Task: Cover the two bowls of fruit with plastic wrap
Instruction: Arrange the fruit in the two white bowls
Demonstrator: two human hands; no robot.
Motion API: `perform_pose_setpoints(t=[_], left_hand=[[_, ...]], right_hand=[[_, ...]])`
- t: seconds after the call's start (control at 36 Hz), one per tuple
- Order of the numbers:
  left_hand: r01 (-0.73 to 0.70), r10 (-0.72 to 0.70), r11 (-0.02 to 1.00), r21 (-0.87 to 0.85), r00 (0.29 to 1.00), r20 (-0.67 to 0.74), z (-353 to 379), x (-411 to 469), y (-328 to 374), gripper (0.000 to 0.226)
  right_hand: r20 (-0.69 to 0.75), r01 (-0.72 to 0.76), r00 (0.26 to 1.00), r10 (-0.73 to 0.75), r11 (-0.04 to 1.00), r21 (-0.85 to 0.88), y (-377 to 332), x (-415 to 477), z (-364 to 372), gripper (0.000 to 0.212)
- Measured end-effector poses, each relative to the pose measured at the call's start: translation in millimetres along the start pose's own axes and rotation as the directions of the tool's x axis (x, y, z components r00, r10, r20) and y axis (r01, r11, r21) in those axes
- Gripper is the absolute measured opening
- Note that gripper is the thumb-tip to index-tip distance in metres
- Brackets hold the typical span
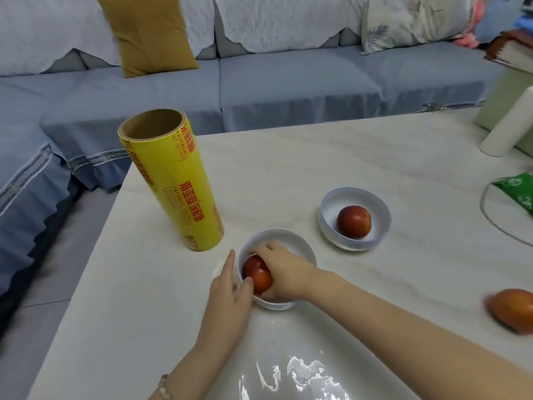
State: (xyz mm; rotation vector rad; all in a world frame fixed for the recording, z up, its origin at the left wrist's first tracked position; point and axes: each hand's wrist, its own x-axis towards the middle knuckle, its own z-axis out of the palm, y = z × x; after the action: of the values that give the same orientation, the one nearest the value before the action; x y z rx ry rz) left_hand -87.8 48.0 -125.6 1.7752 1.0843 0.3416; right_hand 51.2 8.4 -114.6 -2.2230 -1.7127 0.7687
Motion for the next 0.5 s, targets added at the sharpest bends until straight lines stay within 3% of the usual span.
perform_pose_setpoints(t=[0.06,0.14,0.19,0.28,0.33,0.39,0.44,0.5], left_hand=[[-0.194,0.207,0.964,0.182,0.977,-0.052,-0.6,-2.1,6.0,0.061],[-0.393,0.397,0.835,0.386,0.915,0.074,1.9,4.7,11.4,0.063],[-0.453,0.44,0.745,0.49,0.885,0.151,3.1,9.6,13.4,0.054],[-0.47,0.469,0.628,0.62,0.864,0.18,3.0,16.1,19.4,0.042],[-0.448,0.463,0.571,0.688,0.868,0.18,3.8,20.4,22.7,0.038],[-0.402,0.427,0.558,0.726,0.889,0.164,10.0,23.6,25.8,0.027],[-0.329,0.374,0.597,0.731,0.921,0.11,20.0,24.4,28.0,0.022],[-0.25,0.297,0.65,0.717,0.953,0.063,29.6,23.4,30.7,0.027]], right_hand=[[0.018,-0.033,0.999,0.032,0.997,0.067,5.8,-4.7,-3.9,0.08],[-0.051,0.002,0.999,0.01,0.972,0.236,14.4,-22.5,-15.1,0.069],[-0.199,0.047,0.98,0.021,0.942,0.333,23.1,-43.3,-23.8,0.053],[-0.43,0.063,0.901,0.05,0.968,0.243,46.7,-81.2,-35.5,0.033],[-0.474,-0.065,0.872,0.124,0.988,0.139,72.9,-105.3,-44.8,0.033],[-0.442,-0.286,0.86,0.256,0.958,-0.002,108.3,-130.5,-53.4,0.039],[-0.334,-0.584,0.787,0.519,0.801,-0.131,141.0,-156.5,-61.6,0.044],[-0.268,-0.787,0.617,0.74,0.585,-0.197,165.3,-180.6,-67.4,0.046]])
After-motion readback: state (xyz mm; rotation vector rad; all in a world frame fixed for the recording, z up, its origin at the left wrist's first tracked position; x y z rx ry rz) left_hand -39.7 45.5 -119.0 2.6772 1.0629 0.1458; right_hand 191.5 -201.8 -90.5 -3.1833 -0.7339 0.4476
